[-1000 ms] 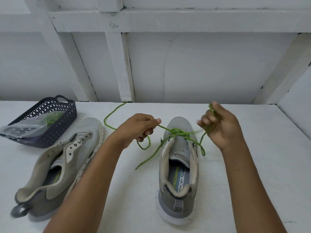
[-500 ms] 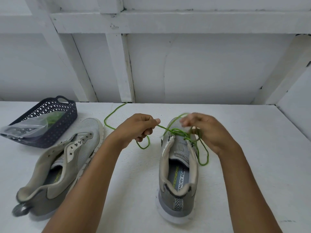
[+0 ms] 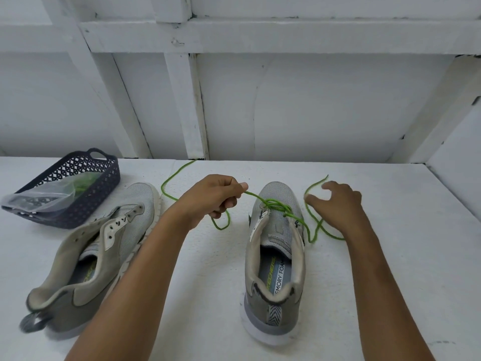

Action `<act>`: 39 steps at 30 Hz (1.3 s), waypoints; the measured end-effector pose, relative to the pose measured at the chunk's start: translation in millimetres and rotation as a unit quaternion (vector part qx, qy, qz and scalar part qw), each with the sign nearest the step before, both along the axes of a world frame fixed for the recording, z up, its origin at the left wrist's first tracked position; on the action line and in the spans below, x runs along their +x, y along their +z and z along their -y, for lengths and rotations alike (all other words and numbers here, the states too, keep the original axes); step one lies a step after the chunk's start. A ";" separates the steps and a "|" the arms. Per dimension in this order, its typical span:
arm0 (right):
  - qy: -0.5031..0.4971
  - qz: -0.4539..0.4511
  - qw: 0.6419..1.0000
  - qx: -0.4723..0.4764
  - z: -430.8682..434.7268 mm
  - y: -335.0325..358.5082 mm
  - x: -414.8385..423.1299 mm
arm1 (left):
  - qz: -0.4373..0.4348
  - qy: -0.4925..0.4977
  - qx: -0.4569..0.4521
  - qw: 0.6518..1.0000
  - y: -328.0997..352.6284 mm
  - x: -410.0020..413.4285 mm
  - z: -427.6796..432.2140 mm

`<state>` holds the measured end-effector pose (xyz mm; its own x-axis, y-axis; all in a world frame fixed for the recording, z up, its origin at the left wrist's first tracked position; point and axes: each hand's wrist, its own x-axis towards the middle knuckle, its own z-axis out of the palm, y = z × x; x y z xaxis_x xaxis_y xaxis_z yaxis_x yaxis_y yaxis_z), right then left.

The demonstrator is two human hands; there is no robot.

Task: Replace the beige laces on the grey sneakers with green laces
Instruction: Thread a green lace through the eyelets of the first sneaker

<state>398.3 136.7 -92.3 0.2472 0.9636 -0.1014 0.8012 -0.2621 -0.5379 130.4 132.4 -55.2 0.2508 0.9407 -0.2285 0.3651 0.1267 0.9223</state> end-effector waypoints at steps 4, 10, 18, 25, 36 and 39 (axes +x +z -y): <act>0.125 -0.160 0.979 -0.001 14.4 18.2 -8.5 | -0.009 0.000 0.001 1.000 -0.6 -0.8 1.3; 0.259 -0.256 0.926 -0.098 27.8 26.8 -9.7 | -0.002 0.001 -0.006 1.000 -2.7 -1.3 2.9; 0.302 -0.259 0.915 -0.074 37.3 50.2 -7.2 | 0.019 -0.006 0.002 1.000 -0.6 -1.2 0.3; 0.202 -0.185 0.962 0.018 30.2 43.7 -10.1 | 0.058 -0.057 0.023 0.996 13.3 6.1 1.0; 0.205 -0.127 0.964 0.109 13.4 33.3 -30.0 | 0.014 -0.080 0.073 0.994 41.3 4.1 3.2; 0.228 -0.198 0.946 0.119 15.6 34.5 -28.1 | -0.017 -0.074 0.080 0.994 42.7 -3.8 0.7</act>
